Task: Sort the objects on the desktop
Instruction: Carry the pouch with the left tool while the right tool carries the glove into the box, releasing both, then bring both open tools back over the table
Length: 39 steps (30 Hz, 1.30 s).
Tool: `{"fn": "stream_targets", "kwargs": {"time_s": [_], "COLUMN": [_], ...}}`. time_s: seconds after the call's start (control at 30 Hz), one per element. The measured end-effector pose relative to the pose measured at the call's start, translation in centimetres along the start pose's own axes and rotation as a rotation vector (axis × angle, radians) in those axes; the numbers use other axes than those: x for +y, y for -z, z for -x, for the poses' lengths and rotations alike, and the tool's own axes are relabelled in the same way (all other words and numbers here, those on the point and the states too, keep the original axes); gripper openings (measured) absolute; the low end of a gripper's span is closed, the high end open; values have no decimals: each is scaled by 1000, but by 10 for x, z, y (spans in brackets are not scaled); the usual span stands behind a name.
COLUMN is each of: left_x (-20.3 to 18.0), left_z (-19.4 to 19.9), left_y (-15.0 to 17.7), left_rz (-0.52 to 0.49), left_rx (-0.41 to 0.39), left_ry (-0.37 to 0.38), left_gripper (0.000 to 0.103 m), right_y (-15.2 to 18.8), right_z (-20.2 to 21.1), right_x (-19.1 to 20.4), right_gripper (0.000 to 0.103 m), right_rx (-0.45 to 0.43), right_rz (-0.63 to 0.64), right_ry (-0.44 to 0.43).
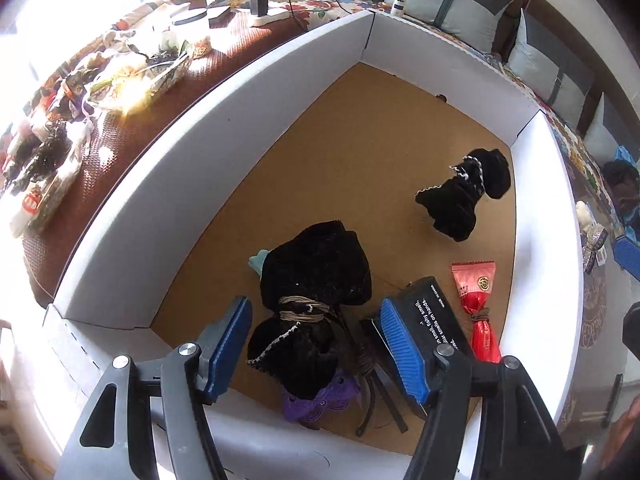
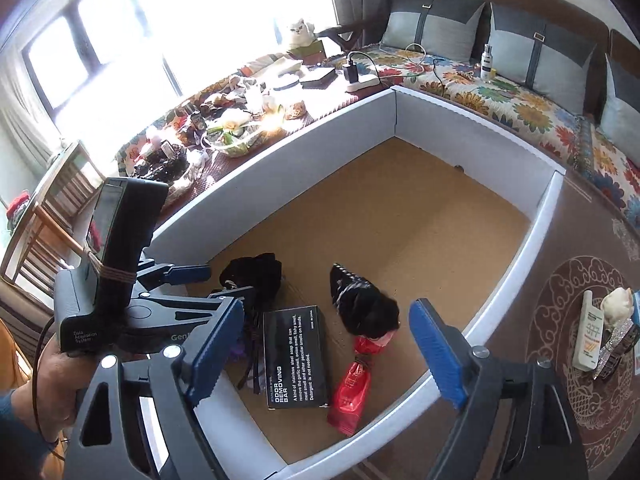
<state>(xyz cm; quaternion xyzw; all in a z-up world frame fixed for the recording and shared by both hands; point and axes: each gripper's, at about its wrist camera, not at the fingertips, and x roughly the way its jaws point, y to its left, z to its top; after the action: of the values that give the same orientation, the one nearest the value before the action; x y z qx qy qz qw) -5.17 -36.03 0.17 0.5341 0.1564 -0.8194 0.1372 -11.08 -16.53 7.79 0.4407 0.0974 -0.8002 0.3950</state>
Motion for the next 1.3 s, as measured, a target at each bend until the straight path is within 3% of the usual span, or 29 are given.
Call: {"fn": "stream_targets", "kwargs": {"time_s": [0.1,0.2,0.27,0.5,0.57,0.6,0.67,0.77,0.9,1.0,1.17,1.3], "left_x": [-10,-37,-64,-190,-229,-248,-284,-332,-360,-365,-372,-379], "left_z": [18,39,51,96,102,101,87,38,-21,-44,-55,-66], "left_y": [1,2,6,45,66,79,109,149,170,163,141,125], "left_rz": [-1,-37,-85,-310,-367,-395,-454,-561,-600,-568,-589,-606], "left_rx": [-78,-148,-189,-279,-277,-264,-232,-134,-52,-33,-75,-98], "left_ry": [18,68,105,290,338,357,379,337,261,220,165,188], "left_gripper": [66,66,66,68,82,97,102,102,101,100,101,103], "right_y": [14,35,58,182,220,236,264,288,296,296,294,295], "right_z": [27,55,68,88,97,102,112,118,123,120,117,117], "right_x": [-16,-51,-83,-213,-242,-253,-272,-290,-299,-308,-310,-310], "right_gripper": [91,100,101,101,101,101,101,101,103,103,103,103], "right_rx": [-82,-161,-178,-17,13,22,37,54,18,-5,-18,-21], "right_rz": [37,50,34,-133,-190,-216,-261,-322,-386,-435,-460,-460], "right_ry": [62,188,285,539,585,605,639,660,615,576,580,580]}}
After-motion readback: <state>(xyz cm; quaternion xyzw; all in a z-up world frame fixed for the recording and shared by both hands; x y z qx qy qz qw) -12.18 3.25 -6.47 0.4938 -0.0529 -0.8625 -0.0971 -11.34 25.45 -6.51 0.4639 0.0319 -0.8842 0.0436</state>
